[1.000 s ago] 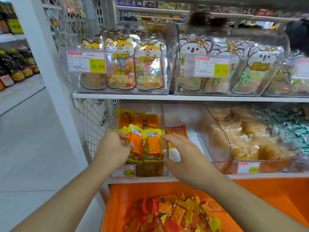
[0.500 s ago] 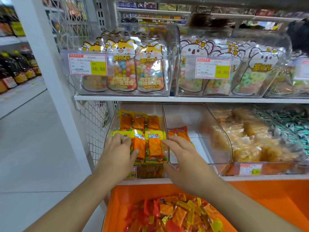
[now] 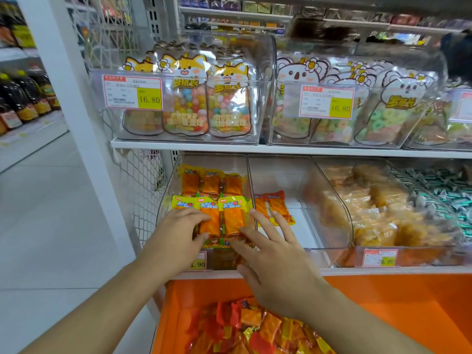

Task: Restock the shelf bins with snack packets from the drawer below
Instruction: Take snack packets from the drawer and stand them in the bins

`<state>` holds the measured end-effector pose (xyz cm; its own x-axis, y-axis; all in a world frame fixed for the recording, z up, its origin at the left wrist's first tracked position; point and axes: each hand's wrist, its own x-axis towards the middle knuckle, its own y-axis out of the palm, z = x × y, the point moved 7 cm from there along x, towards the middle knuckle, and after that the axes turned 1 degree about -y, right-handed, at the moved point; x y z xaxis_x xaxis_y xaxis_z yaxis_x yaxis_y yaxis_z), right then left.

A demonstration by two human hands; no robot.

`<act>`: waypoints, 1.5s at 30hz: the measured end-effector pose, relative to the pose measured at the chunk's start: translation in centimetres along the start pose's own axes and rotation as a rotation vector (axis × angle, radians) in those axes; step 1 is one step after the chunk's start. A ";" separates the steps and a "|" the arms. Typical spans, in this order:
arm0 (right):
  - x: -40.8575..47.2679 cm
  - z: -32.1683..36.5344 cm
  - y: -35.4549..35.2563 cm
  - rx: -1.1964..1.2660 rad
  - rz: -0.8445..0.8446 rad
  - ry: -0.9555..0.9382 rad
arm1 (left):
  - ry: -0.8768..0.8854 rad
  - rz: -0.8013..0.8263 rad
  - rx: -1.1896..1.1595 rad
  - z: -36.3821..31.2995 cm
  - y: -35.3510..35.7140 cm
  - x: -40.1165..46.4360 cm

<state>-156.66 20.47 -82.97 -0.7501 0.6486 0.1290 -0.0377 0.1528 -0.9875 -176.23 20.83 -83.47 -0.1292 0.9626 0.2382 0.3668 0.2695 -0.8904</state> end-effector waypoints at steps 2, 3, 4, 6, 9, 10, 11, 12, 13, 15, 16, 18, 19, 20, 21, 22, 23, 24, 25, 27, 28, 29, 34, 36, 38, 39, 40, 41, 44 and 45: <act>0.1 0.0 0.0 -0.001 0.008 0.017 | -0.028 -0.013 0.028 -0.1 0.0 0.2; 0.2 0.0 0.1 0.003 0.009 0.025 | -0.037 -0.014 0.041 -0.1 0.0 0.2; 0.2 0.1 0.1 0.009 0.010 0.031 | -0.044 -0.012 0.048 -0.2 0.0 0.2; 0.2 0.1 0.1 0.021 0.010 0.039 | -0.046 -0.007 0.047 -0.2 0.1 0.1; 0.3 0.1 0.1 0.062 -0.001 0.040 | -0.028 -0.007 0.030 0.0 0.1 -0.1; 0.2 0.1 0.1 0.075 -0.010 0.036 | -0.024 -0.010 0.017 0.0 0.1 -0.3; 0.2 0.1 0.0 0.089 -0.021 0.033 | -0.021 -0.015 0.001 0.0 0.0 -0.4; 0.1 0.1 -0.1 0.106 -0.032 0.030 | -0.016 -0.021 -0.012 0.0 0.0 -0.6; -0.1 0.1 -0.3 0.125 -0.041 0.028 | -0.011 -0.026 -0.022 -0.2 -0.1 -0.9; -0.6 0.1 -0.6 0.163 -0.056 0.021 | 0.001 -0.033 -0.041 -0.6 -0.4 -1.6; -0.9 0.1 -0.7 0.184 -0.064 0.013 | 0.012 -0.036 -0.054 -1.0 -0.7 -2.0; -1.9 0.0 -1.2 0.227 -0.086 -0.007 | 0.052 -0.050 -0.083 -2.0 -1.3 -3.1; -2.5 0.0 -1.5 0.254 -0.098 -0.016 | 0.072 -0.056 -0.105 -2.6 -1.7 -3.7; -3.2 -0.1 -1.8 0.286 -0.112 -0.025 | 0.092 -0.061 -0.132 -3.4 -2.0 -4.3; -3.9 -0.3 -2.0 0.317 -0.131 -0.033 | 0.105 -0.060 -0.162 -4.0 -2.1 -5.0; -4.8 -0.5 -2.0 0.345 -0.147 -0.033 | 0.110 -0.056 -0.198 -4.8 -2.0 -5.7; -5.9 -0.7 -1.6 0.378 -0.141 -0.013 | 0.099 -0.041 -0.241 -5.4 -1.5 -6.6; -7.0 -1.0 -1.0 0.413 -0.116 0.023 | 0.083 -0.024 -0.290 -6.0 -0.7 -7.6; -8.0 -1.2 0.0 0.445 -0.075 0.057 | 0.071 0.006 -0.325 -6.4 0.5 -8.7; -10.4 -1.2 2.9 0.477 0.032 0.097 | 0.068 0.108 -0.321 -7.3 3.8 -11.2; -11.5 -1.3 4.8 0.475 0.100 0.105 | 0.071 0.180 -0.293 -7.5 5.8 -12.6; -12.6 -1.4 6.8 0.466 0.180 0.113 | 0.072 0.252 -0.262 -7.4 7.9 -13.9; -17.2 -2.1 16.7 0.418 0.586 0.146 | 0.006 0.591 -0.131 -4.9 17.7 -19.1; -18.8 -1.8 20.4 0.407 0.740 0.128 | 0.007 0.713 -0.095 -3.9 20.9 -20.6; -20.1 -1.2 23.7 0.393 0.863 0.094 | -0.033 0.808 -0.070 -2.3 23.6 -21.9; -20.7 -1.0 25.0 0.385 0.903 0.079 | -0.053 0.845 -0.061 -1.3 24.9 -22.5; -21.0 -0.9 26.1 0.382 0.925 0.063 | -0.068 0.878 -0.053 -0.4 26.0 -23.0; -21.2 -0.9 27.0 0.386 0.936 0.048 | -0.074 0.907 -0.034 0.4 26.9 -23.5; -21.3 -0.9 29.0 0.419 0.955 0.006 | -0.070 0.998 0.013 2.1 29.1 -24.5; -21.2 -0.9 29.6 0.431 0.963 -0.002 | -0.071 1.027 0.027 2.8 29.6 -24.8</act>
<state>-141.25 11.88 -114.86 -0.5889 0.3540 -0.7266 0.3433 -0.7043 -0.6214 -164.75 4.86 -116.86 0.1804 0.7241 -0.6656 0.3105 -0.6841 -0.6601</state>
